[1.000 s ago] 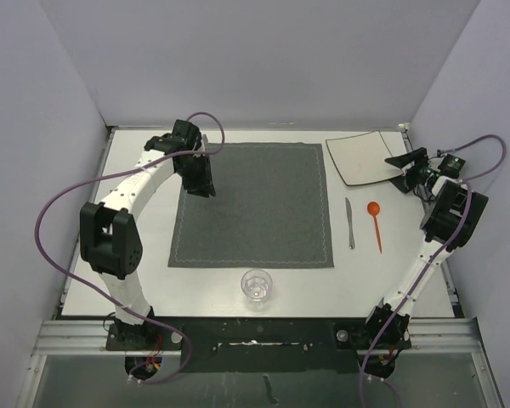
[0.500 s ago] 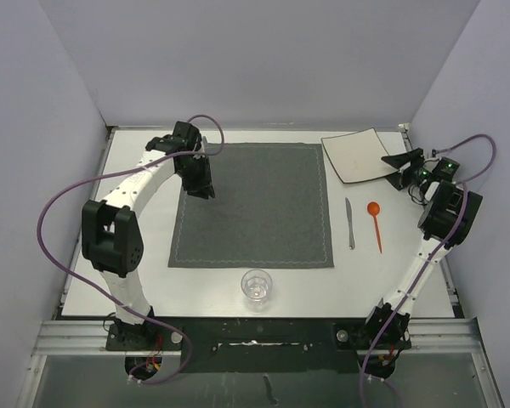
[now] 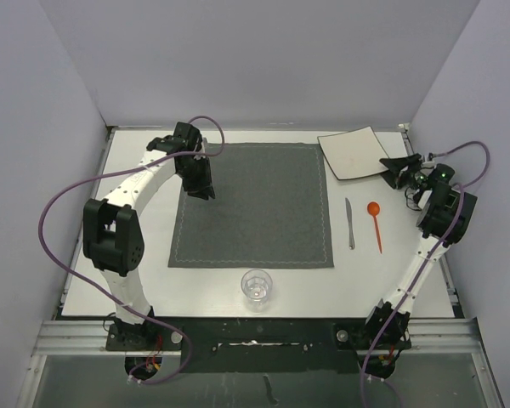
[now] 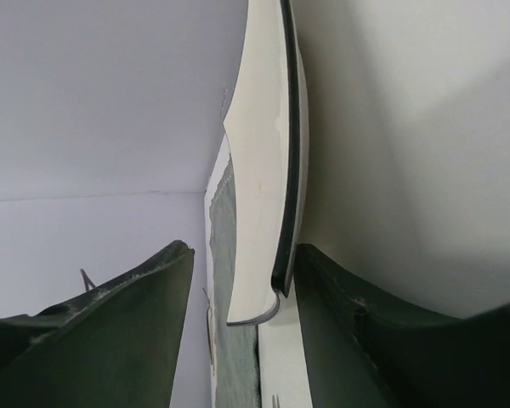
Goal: Set the dinner table for one person
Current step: Pick up the plate at the center of the board.
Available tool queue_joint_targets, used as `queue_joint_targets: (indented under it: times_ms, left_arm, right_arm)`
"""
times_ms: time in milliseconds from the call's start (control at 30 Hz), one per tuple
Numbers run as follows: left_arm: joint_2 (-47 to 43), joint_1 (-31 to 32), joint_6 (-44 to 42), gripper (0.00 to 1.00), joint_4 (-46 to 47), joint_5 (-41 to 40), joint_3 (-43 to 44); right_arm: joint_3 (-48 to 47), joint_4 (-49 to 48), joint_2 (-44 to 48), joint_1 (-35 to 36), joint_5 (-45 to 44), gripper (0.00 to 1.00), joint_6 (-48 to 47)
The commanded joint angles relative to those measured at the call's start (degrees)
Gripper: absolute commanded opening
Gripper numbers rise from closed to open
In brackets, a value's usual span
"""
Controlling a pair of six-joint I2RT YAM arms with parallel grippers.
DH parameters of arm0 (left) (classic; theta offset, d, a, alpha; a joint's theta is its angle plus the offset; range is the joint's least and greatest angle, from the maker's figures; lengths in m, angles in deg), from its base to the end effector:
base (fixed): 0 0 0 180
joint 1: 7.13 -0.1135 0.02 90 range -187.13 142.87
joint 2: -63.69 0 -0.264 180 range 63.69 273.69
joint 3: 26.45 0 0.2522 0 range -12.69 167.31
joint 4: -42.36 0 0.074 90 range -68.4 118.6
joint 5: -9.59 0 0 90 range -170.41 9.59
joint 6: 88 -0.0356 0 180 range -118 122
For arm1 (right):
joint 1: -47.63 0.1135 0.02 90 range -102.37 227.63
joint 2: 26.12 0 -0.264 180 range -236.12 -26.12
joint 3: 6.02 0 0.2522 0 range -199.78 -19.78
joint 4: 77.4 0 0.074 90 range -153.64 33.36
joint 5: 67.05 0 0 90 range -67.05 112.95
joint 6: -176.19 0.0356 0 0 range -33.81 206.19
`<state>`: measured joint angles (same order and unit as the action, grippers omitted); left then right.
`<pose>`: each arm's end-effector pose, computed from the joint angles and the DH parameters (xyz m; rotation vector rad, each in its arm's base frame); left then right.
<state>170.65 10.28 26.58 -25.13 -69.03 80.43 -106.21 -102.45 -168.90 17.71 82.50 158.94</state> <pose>0.3708 -0.1236 0.2650 -0.1203 2.8087 -0.4611 0.4518 -0.2246 0.0748 0.9497 1.7424 1.4643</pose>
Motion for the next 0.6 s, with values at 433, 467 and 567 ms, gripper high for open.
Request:
queue_joint_targets:
  times_ms: [433, 467, 567]
  left_arm:
    - [1.0, -0.7, -0.9, 0.20, 2.4, 0.4, -0.8]
    - [1.0, -0.7, -0.9, 0.20, 2.4, 0.4, -0.8]
    - [1.1, -0.7, -1.0, 0.19, 2.6, 0.3, -1.0]
  right_arm:
    - [2.3, 22.9, -5.3, -1.7, -7.2, 0.00, -6.6]
    - [3.0, 21.1, -5.1, -1.7, -6.8, 0.00, -5.8]
    - [4.3, 17.5, -4.3, -1.7, -5.8, 0.00, -4.4]
